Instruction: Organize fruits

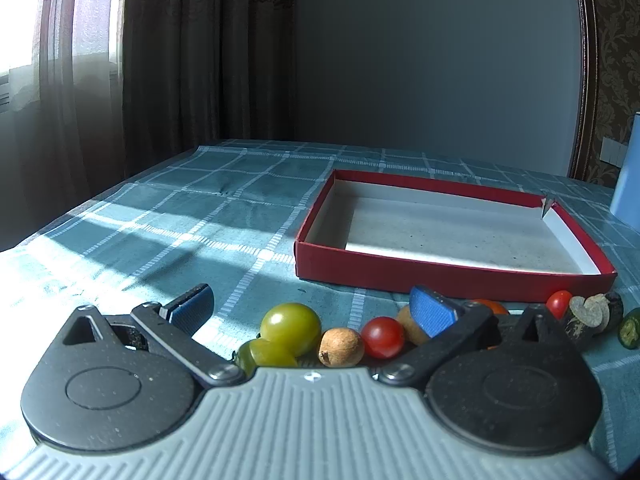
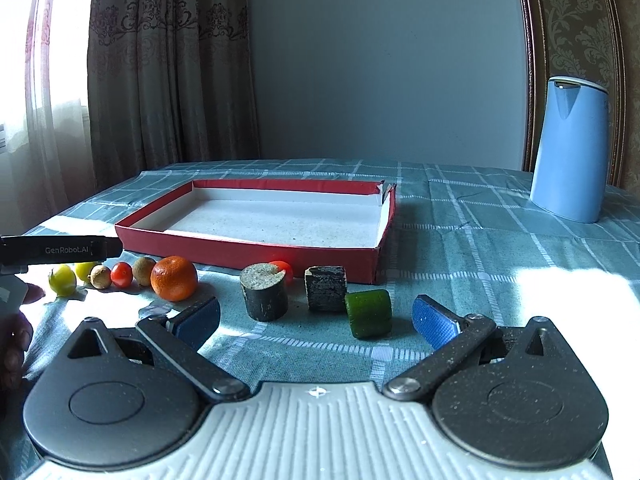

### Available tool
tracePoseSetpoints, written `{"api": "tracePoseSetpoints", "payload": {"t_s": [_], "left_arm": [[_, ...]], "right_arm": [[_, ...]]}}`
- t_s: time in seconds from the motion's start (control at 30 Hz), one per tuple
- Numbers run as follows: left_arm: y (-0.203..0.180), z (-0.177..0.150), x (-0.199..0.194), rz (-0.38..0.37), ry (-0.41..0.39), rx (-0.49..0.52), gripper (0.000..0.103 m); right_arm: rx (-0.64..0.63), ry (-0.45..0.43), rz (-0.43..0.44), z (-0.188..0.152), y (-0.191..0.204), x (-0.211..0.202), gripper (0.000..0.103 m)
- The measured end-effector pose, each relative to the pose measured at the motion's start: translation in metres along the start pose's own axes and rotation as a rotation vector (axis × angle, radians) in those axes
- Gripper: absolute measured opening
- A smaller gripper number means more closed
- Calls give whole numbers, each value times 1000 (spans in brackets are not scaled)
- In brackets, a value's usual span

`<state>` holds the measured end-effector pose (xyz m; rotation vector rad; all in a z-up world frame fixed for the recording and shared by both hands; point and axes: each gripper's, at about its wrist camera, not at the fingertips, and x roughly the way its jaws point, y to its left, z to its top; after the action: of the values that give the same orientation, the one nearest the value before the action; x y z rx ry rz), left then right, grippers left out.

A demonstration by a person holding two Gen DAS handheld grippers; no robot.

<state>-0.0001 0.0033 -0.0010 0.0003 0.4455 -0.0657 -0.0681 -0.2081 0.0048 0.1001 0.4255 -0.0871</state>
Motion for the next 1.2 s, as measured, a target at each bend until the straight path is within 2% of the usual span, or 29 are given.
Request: {"api": "tracePoseSetpoints", "payload": {"t_s": [0.07, 0.1, 0.17, 0.2, 0.33, 0.37, 0.5, 0.93, 1.0, 1.03, 1.2], "left_arm": [[0, 0, 0, -1, 1, -1, 103], [0, 0, 0, -1, 1, -2, 103], [0, 0, -1, -2, 2, -4, 103], [0, 0, -1, -2, 2, -4, 103], [1, 0, 0, -5, 6, -3, 103], [1, 0, 0, -5, 6, -3, 103], [1, 0, 0, -6, 6, -5, 103], [1, 0, 2, -9, 7, -11, 103], [1, 0, 2, -10, 7, -11, 103], [1, 0, 2, -10, 7, -11, 103], [1, 0, 2, -10, 6, -13, 103]], "right_arm": [[-13, 5, -10, 4, -4, 5, 102], [-19, 6, -13, 7, -6, 8, 98], [-29, 20, -12, 11, -8, 13, 82], [-33, 26, -7, 13, -8, 15, 81], [-60, 23, 70, 16, 1, 16, 78], [-63, 20, 91, 17, 3, 15, 71], [-97, 59, 155, 16, 20, 24, 58], [-103, 162, 144, 19, 37, 65, 54], [-98, 183, 145, 19, 36, 71, 42], [-92, 187, 139, 19, 35, 73, 32], [-83, 160, 159, 18, 35, 64, 32]]}}
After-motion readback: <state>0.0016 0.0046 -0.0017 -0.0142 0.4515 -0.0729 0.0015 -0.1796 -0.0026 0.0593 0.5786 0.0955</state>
